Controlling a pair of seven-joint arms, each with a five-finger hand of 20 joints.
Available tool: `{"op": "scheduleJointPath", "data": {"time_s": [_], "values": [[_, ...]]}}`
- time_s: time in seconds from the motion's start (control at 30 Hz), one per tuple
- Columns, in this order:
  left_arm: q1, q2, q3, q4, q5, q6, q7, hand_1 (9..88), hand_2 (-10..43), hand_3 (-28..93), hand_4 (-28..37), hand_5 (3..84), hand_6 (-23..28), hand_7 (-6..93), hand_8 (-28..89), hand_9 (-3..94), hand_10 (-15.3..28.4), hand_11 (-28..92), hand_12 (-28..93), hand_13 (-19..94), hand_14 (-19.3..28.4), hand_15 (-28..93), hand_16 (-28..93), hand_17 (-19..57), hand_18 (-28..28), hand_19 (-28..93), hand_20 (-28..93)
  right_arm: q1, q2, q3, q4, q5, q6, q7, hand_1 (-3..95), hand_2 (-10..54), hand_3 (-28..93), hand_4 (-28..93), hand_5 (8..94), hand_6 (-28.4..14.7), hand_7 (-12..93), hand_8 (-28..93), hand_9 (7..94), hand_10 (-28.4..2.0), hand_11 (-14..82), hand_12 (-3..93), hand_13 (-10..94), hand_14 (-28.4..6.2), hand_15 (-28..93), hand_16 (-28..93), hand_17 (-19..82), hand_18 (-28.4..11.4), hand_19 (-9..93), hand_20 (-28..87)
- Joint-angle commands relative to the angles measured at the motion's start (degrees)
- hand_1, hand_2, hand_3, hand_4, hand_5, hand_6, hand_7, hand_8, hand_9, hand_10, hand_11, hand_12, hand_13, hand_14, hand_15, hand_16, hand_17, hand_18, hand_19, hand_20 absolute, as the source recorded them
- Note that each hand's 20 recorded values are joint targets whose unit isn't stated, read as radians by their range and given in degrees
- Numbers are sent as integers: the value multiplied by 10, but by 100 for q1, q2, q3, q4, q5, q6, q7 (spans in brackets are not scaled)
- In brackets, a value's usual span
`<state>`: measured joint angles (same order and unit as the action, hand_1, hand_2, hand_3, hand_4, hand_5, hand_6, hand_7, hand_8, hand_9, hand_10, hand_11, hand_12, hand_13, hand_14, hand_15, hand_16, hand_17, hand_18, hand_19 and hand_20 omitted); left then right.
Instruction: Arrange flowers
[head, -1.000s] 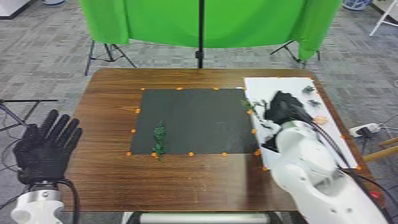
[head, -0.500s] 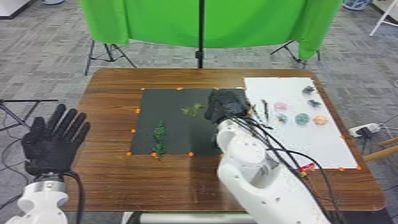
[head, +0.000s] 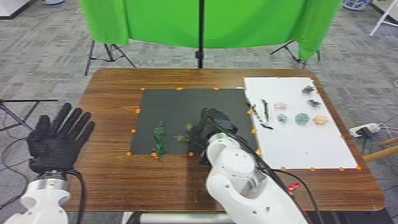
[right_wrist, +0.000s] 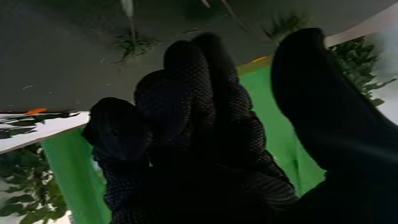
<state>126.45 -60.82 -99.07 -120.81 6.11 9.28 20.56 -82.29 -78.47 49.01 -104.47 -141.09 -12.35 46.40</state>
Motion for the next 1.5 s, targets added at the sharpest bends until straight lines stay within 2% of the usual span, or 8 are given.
{"op": "scheduleJointPath", "data": {"time_s": [0.03,0.23,0.37,0.4,0.47,0.6,0.9,1.5], "values": [[18,-9,58,59,-37,-60,-15,286,63,783,-283,411,98,94,-96,345,157,171,77,240,159,289,-69,-92,140,330,92,-28,7,-16,-152,-33,125,29,369,-95,803,-283,522,-141,338,-126,511,-268,594,285,562,-207,842,274,379,-284,932,634],[259,-159,-105,-15,-21,-95,197,287,63,781,-283,411,99,95,-96,345,158,171,77,240,159,289,-69,-92,141,331,93,-147,636,100,-733,-223,-252,-296,356,-95,793,-282,515,-142,330,-120,487,-276,574,262,548,-214,843,264,379,-284,932,644],[334,-181,-166,-44,-18,-88,246,287,64,780,-283,412,98,95,-96,346,158,172,78,240,159,290,-69,-91,140,330,93,-342,915,259,-1064,-66,-560,-192,362,-95,778,-250,662,-109,276,-103,577,-260,496,257,571,-216,812,263,376,-284,932,636],[349,-179,-168,-51,-24,-85,254,287,64,780,-283,412,99,95,-96,346,158,172,78,241,159,291,-69,-91,140,330,93,-382,954,273,-1074,-111,-630,-248,381,-95,781,-246,680,-102,277,-100,595,-252,489,257,583,-212,807,264,376,-284,932,633],[342,-174,-155,-45,-31,-83,250,287,65,780,-283,412,99,95,-96,346,158,172,78,241,159,292,-69,-91,141,330,93,-430,1008,234,-964,-527,-765,-449,487,-95,759,-271,701,-100,280,52,632,-230,445,293,598,-201,795,272,373,-284,932,627],[279,-181,-106,-20,-15,-127,213,287,65,780,-283,413,99,96,-96,346,158,173,79,241,159,293,-69,-92,141,330,93,-466,1054,139,-786,-823,-835,-518,586,-95,742,-282,689,-81,331,87,677,-188,316,415,599,-178,754,351,365,-284,932,602],[150,-136,-11,39,-42,-73,87,288,65,780,-283,412,99,95,-96,346,158,173,79,240,160,295,-70,-92,141,330,94,-363,823,-49,-249,-920,-923,-658,549,-95,753,-283,674,-74,306,39,650,-192,381,361,603,-178,766,314,363,-284,932,595],[177,-13,-23,31,7,-77,-49,289,72,776,-283,413,99,95,-96,347,158,172,79,241,161,297,-71,-92,140,332,94,-476,490,-192,-491,-224,-1136,-409,466,-95,786,-283,679,-74,278,-15,632,-213,468,271,606,-182,783,278,359,-284,932,593]]}}
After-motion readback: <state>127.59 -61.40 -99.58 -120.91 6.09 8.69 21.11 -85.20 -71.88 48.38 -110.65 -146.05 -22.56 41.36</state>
